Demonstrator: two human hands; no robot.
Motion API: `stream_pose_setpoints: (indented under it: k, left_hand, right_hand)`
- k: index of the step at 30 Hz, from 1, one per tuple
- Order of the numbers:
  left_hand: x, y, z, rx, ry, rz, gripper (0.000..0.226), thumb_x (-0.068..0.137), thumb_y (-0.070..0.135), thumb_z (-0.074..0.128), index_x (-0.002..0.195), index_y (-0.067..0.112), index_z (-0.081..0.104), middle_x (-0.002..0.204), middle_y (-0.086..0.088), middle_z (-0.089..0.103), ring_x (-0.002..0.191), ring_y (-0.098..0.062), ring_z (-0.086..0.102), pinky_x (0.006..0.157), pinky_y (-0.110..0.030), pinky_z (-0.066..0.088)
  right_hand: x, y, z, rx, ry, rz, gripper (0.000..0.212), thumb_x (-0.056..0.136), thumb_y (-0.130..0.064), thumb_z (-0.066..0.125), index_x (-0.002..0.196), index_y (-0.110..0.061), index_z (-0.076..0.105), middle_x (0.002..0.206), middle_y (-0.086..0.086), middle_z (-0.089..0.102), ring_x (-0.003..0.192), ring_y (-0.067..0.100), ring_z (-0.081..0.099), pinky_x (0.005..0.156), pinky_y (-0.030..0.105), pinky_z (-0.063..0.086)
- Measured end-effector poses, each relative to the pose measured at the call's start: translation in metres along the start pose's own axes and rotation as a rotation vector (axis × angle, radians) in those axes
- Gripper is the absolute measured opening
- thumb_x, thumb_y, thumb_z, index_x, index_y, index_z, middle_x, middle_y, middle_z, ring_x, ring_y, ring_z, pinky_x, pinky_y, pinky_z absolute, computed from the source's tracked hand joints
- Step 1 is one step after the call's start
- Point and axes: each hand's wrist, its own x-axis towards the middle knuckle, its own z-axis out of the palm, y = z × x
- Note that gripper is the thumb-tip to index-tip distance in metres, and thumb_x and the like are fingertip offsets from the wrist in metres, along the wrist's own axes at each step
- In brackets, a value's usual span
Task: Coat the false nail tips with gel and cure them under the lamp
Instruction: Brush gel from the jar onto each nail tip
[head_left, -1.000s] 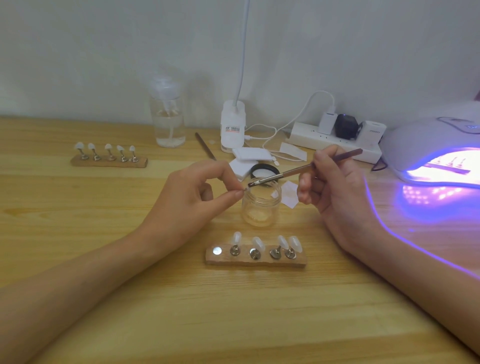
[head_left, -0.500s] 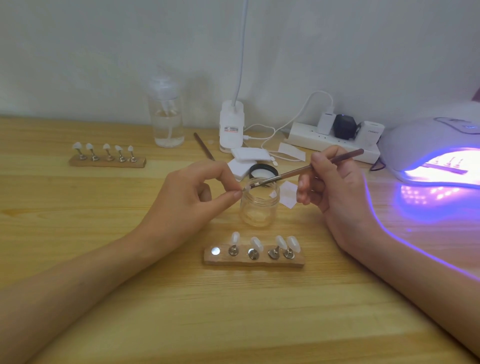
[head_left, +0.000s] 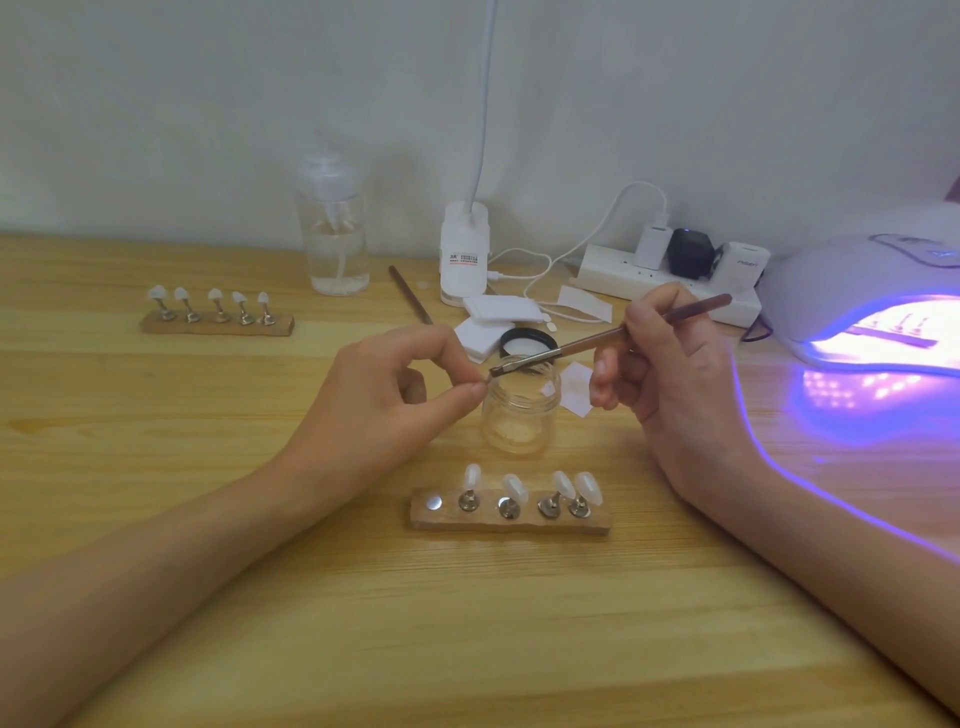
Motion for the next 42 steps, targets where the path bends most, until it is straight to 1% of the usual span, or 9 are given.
stream_pose_setpoints:
  k: [5, 11, 17, 22, 26, 32, 35, 37, 42]
  left_hand:
    - [0.001, 0.0, 0.0, -0.034, -0.009, -0.036, 0.012, 0.085, 0.011, 0.074, 0.076, 0.014, 0.066, 0.048, 0.025, 0.05, 0.041, -0.004, 0.034, 0.046, -0.009, 0.027]
    - [0.003, 0.0, 0.0, -0.072, -0.014, -0.068, 0.013, 0.083, 0.012, 0.074, 0.074, 0.013, 0.066, 0.061, 0.021, 0.06, 0.043, -0.005, 0.035, 0.047, -0.012, 0.029]
    - [0.002, -0.001, 0.001, -0.056, -0.036, -0.071, 0.012, 0.085, 0.011, 0.074, 0.077, 0.012, 0.066, 0.054, 0.027, 0.055, 0.042, -0.003, 0.036, 0.046, -0.007, 0.029]
    - [0.011, 0.002, -0.015, -0.151, -0.06, -0.19, 0.01, 0.086, 0.023, 0.074, 0.078, 0.03, 0.072, 0.087, 0.014, 0.072, 0.053, 0.004, 0.05, 0.053, -0.009, 0.04]
    - [0.019, 0.005, -0.034, -0.149, -0.078, -0.271, 0.007, 0.085, 0.026, 0.073, 0.082, 0.032, 0.074, 0.09, 0.009, 0.075, 0.049, 0.001, 0.045, 0.048, -0.011, 0.04]
    - [-0.003, 0.005, -0.042, -0.108, -0.234, -0.245, 0.007, 0.084, 0.027, 0.077, 0.084, 0.031, 0.071, 0.09, 0.008, 0.077, 0.066, -0.018, 0.047, 0.062, -0.025, 0.043]
    - [-0.018, 0.006, -0.044, -0.102, -0.28, -0.19, 0.009, 0.076, 0.037, 0.079, 0.08, 0.034, 0.071, 0.091, 0.01, 0.076, 0.066, -0.008, 0.049, 0.061, -0.013, 0.042]
    - [-0.025, 0.006, -0.044, -0.092, -0.298, -0.168, 0.014, 0.073, 0.043, 0.083, 0.078, 0.035, 0.073, 0.093, 0.011, 0.076, 0.066, -0.006, 0.049, 0.061, -0.011, 0.042]
    - [-0.028, 0.002, -0.042, -0.126, -0.318, -0.137, 0.012, 0.067, 0.039, 0.081, 0.074, 0.032, 0.076, 0.095, 0.01, 0.073, 0.065, -0.014, 0.046, 0.058, -0.011, 0.04]
  right_hand:
    - [0.0, 0.001, -0.002, -0.046, 0.059, 0.001, 0.016, 0.096, -0.025, 0.053, 0.084, -0.018, 0.046, 0.058, 0.004, 0.061, 0.047, 0.02, 0.058, 0.047, 0.026, 0.049]
    - [-0.001, -0.001, 0.002, -0.022, 0.003, -0.039, 0.017, 0.099, -0.023, 0.051, 0.082, -0.021, 0.048, 0.058, 0.004, 0.061, 0.047, 0.02, 0.059, 0.047, 0.026, 0.05]
    - [-0.001, 0.0, -0.001, -0.075, 0.066, -0.021, 0.018, 0.101, -0.019, 0.05, 0.084, -0.017, 0.046, 0.057, 0.004, 0.06, 0.046, 0.019, 0.057, 0.046, 0.027, 0.049]
    - [-0.002, -0.002, -0.003, -0.047, 0.106, -0.004, 0.02, 0.103, -0.017, 0.048, 0.083, -0.017, 0.045, 0.055, 0.004, 0.058, 0.045, 0.018, 0.054, 0.046, 0.024, 0.047]
    - [-0.002, -0.004, -0.002, -0.036, 0.107, 0.007, 0.024, 0.102, -0.019, 0.05, 0.078, -0.021, 0.049, 0.055, 0.003, 0.058, 0.044, 0.017, 0.052, 0.045, 0.023, 0.046]
    - [-0.002, -0.003, -0.004, -0.026, 0.089, 0.015, 0.019, 0.096, -0.025, 0.053, 0.078, -0.021, 0.05, 0.055, 0.002, 0.057, 0.045, 0.016, 0.052, 0.045, 0.022, 0.045]
    - [-0.002, -0.003, -0.004, -0.023, 0.089, 0.016, 0.019, 0.096, -0.025, 0.053, 0.078, -0.02, 0.049, 0.055, 0.003, 0.057, 0.045, 0.016, 0.052, 0.045, 0.022, 0.045]
    - [-0.002, -0.002, -0.004, -0.024, 0.088, 0.017, 0.02, 0.099, -0.022, 0.052, 0.079, -0.021, 0.049, 0.055, 0.002, 0.057, 0.045, 0.015, 0.052, 0.045, 0.022, 0.045]
    - [-0.001, -0.001, -0.005, -0.024, 0.093, 0.03, 0.017, 0.099, -0.021, 0.051, 0.083, -0.018, 0.047, 0.055, 0.0, 0.057, 0.045, 0.015, 0.052, 0.045, 0.022, 0.044]
